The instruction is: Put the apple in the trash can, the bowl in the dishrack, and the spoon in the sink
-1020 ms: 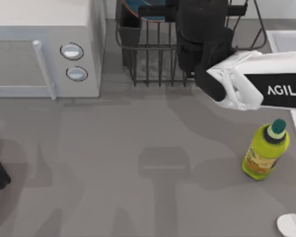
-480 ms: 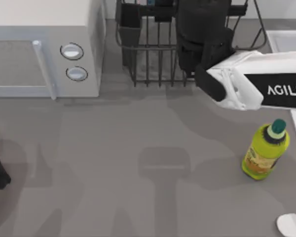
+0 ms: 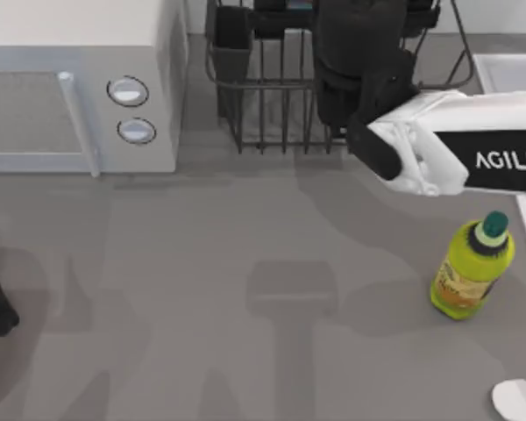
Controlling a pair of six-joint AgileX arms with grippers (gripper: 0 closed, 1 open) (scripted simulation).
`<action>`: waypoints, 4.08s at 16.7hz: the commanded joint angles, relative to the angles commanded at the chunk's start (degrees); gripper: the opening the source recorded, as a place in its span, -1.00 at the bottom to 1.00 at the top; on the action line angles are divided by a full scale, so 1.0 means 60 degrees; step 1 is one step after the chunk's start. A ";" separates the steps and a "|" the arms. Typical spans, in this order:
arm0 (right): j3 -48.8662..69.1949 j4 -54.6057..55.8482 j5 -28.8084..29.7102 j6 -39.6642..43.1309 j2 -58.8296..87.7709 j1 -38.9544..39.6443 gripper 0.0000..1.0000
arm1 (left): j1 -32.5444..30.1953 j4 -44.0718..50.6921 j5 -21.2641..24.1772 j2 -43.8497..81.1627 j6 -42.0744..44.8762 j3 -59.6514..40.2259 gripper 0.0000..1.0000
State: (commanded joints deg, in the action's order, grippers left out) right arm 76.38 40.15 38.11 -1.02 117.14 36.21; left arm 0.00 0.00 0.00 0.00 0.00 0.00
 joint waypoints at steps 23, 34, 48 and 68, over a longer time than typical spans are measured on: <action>-0.9404 -0.4998 -0.4629 0.0068 -1.5231 -0.4395 1.00 | 0.0000 0.0000 0.0000 0.0000 0.0000 0.0000 1.00; -1.2730 -0.6692 -0.6351 0.0170 -1.9524 -0.6035 1.00 | 0.0000 0.0000 0.0000 0.0000 0.0000 0.0000 1.00; -0.9370 -1.1435 -0.6296 0.6792 -1.4029 -0.6335 1.00 | 0.0000 0.0000 0.0000 0.0000 0.0000 0.0000 1.00; -0.5328 -1.6951 -0.6297 1.6000 -0.7379 -0.6558 1.00 | 0.0000 0.0000 0.0000 0.0000 0.0000 0.0000 1.00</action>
State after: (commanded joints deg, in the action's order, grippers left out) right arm 44.41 -61.56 0.33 94.98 72.87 -3.13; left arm 0.00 0.00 0.00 0.00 0.00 0.00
